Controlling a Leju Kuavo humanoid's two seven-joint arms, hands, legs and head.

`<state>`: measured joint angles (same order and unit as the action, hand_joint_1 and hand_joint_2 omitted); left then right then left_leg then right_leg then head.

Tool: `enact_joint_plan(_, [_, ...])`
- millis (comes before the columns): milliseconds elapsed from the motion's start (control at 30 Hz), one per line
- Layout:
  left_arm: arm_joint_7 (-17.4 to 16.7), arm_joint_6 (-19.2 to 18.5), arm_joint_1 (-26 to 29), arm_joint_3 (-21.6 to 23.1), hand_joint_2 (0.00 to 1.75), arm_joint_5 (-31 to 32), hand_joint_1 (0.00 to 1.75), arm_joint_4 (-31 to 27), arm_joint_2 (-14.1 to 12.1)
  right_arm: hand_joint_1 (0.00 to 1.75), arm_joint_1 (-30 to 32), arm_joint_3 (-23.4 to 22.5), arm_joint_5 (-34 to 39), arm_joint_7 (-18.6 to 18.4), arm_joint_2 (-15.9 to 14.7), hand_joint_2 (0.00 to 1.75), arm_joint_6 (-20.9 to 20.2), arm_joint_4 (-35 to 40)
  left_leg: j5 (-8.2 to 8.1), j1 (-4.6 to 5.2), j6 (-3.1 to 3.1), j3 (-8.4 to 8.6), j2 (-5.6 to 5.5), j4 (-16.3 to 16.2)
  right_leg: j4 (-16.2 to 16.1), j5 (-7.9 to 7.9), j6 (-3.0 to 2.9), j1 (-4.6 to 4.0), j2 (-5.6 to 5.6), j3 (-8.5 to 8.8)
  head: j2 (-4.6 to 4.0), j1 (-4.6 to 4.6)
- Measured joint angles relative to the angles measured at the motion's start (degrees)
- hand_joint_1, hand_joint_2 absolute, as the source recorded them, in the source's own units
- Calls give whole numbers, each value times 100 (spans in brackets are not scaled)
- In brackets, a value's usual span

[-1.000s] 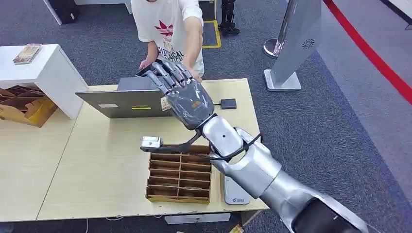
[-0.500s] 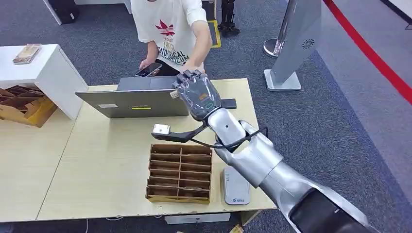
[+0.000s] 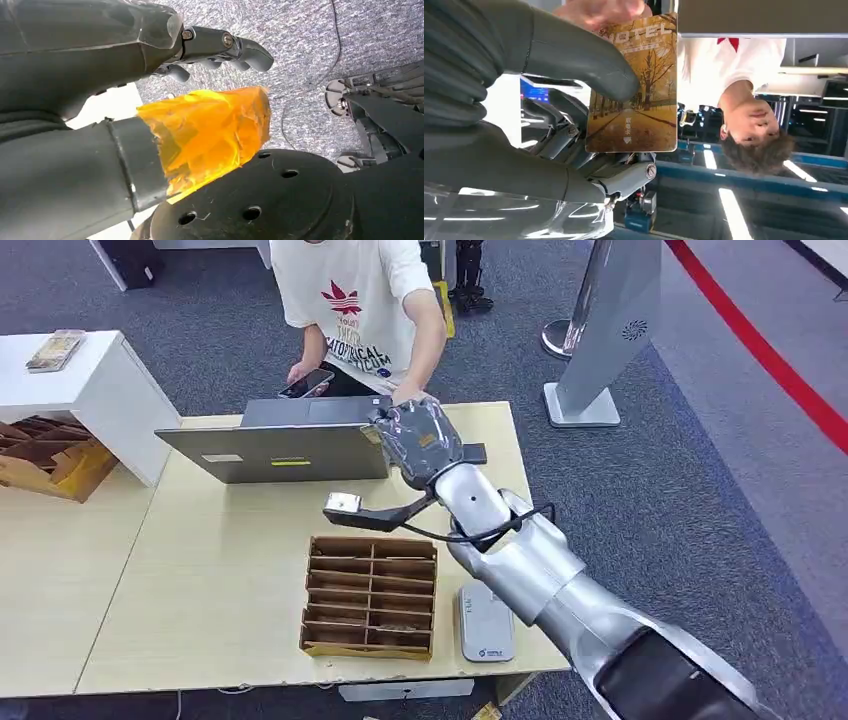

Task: Pass the card to the sensor for recognition and then transmit it.

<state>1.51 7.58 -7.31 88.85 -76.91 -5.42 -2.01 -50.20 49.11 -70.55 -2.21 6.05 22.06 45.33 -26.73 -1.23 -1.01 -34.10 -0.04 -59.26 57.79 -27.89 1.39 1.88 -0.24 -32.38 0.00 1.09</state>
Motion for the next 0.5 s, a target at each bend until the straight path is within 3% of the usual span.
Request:
enact_joint_plan(133, [0,0,1,0,0,-22,0,0,0,175,23,-66,127,37,2,175,-5,-35,0,0,0,0,0,0,0,0,0,0,0,0,0,0])
enact_joint_plan(300, [50,15,22,0,0,-138,0,0,2,175,204,-280,869,302,52,175,-142,103,0,0,0,0,0,0,0,0,0,0,0,1,0,0])
enact_joint_plan(500, [245,61,135,-15,0,-409,0,0,9,175,799,-780,3109,771,229,175,-810,1196,-4,0,0,-1,0,1,0,-4,0,0,0,-2,0,0])
